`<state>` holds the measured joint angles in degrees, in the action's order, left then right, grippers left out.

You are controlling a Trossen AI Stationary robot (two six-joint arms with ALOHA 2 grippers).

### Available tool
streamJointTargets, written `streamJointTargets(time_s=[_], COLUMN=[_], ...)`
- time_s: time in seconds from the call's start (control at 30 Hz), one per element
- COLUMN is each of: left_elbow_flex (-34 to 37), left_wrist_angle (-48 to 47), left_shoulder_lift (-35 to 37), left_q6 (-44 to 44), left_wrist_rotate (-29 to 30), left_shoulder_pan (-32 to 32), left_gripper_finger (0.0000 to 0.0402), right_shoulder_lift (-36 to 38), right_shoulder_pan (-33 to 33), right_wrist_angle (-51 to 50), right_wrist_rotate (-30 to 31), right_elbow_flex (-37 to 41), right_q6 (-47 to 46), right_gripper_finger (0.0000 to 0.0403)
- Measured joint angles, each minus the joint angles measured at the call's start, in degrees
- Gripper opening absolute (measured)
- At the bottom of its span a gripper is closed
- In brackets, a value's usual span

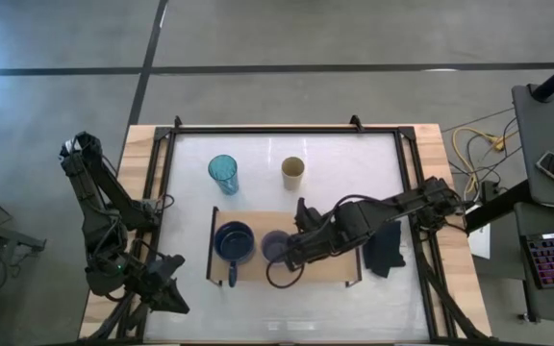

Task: Stack small to large cups/mugs on shelf
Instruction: Put the gray mug on the shelf, then adjust the mugs on the shelf

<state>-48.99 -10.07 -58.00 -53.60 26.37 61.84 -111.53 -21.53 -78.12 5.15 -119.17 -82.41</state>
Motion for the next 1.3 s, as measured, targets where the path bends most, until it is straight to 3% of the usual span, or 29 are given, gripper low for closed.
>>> streamJointTargets(time_s=[0.47,0.73,0.93,1.13,1.3], left_elbow_flex=[0.0,0.0,0.0,-3.7,-6.9], left_wrist_angle=[0.0,0.1,3.5,18.8,18.1], left_shoulder_lift=[0.0,0.0,-2.1,-8.2,-12.3], left_q6=[0.4,-1.5,-4.5,4.6,5.4], left_wrist_rotate=[0.0,0.2,4.6,5.8,6.4], left_shoulder_pan=[0.0,0.0,-0.1,-2.1,-8.5], left_gripper_finger=[0.0000,0.0000,0.0000,0.0000,0.0000], right_shoulder_lift=[-1.0,-1.6,-1.2,-1.1,-1.1], right_shoulder_pan=[-0.5,-0.5,-1.0,-1.2,-0.5], right_wrist_angle=[11.3,2.9,-6.0,-7.1,-6.9], right_wrist_rotate=[-2.3,-0.9,2.4,4.5,9.9], right_elbow_flex=[0.3,0.4,-2.2,-4.4,-4.9], right_q6=[3.5,2.1,-0.1,2.6,4.9], right_gripper_finger=[0.0009,0.0009,0.0009,0.0009,0.0009])
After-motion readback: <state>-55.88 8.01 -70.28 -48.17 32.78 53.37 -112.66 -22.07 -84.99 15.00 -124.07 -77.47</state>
